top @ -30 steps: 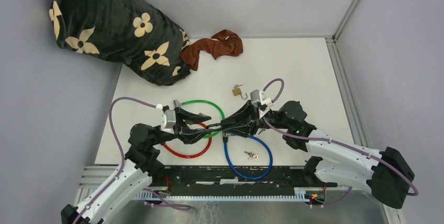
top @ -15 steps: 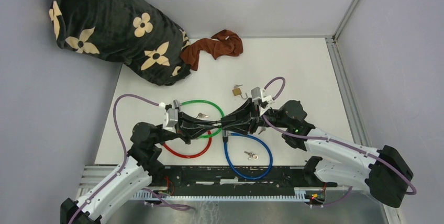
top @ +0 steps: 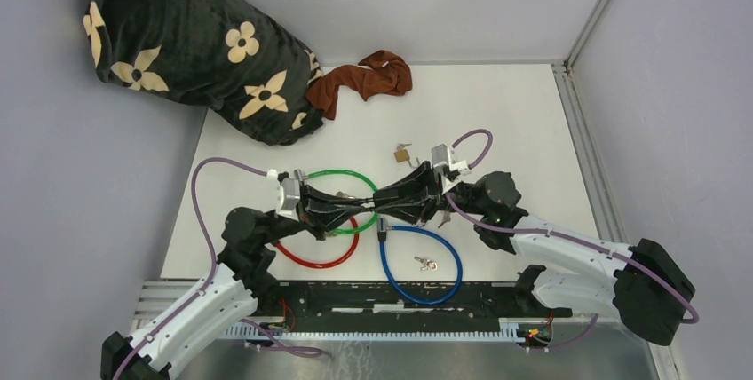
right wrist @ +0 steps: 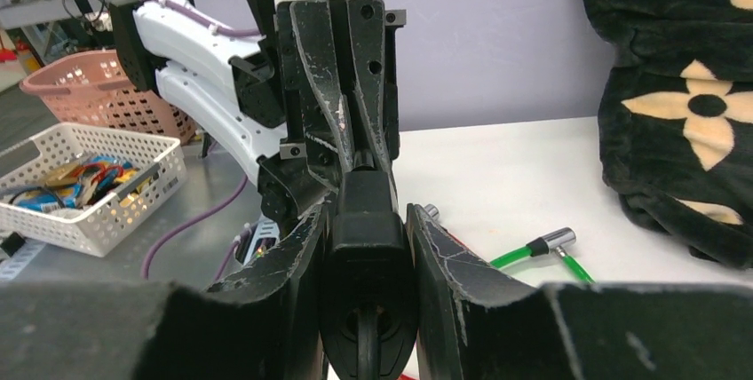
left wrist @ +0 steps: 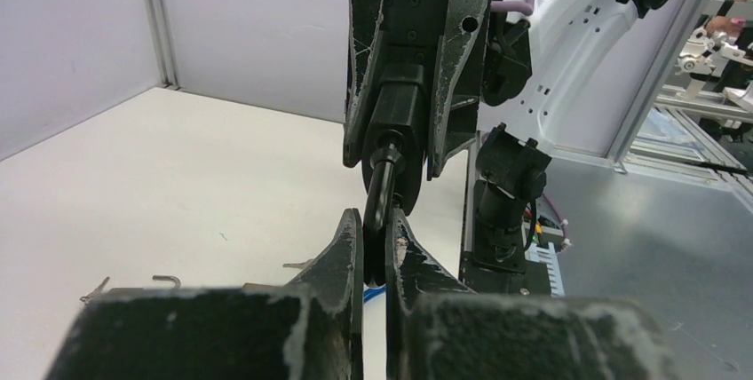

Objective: Lock with the key
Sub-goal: Lock the lock.

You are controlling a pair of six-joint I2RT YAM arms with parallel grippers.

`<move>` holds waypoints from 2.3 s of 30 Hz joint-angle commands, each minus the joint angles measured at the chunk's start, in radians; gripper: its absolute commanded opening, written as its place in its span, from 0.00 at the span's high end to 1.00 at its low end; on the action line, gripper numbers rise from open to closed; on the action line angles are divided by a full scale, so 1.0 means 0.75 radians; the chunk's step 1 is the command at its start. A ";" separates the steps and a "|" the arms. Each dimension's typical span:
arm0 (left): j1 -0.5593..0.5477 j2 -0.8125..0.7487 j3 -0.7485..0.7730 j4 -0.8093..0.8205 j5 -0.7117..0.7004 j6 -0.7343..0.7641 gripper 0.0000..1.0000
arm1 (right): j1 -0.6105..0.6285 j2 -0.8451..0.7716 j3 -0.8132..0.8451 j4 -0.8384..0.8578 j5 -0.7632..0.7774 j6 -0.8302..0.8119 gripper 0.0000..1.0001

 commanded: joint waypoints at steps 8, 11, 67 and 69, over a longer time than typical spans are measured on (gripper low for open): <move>-0.031 0.049 0.111 0.005 0.076 -0.132 0.98 | 0.057 0.082 0.011 0.150 -0.040 -0.010 1.00; -0.033 0.072 0.127 0.059 0.015 -0.099 0.98 | 0.078 0.153 0.016 0.210 -0.038 0.016 1.00; -0.309 0.285 0.113 -0.153 0.134 0.075 0.98 | 0.123 0.462 0.260 0.108 0.090 -0.101 1.00; -0.313 0.282 0.132 -0.140 0.150 0.088 0.98 | 0.116 0.484 0.252 0.106 0.085 -0.105 1.00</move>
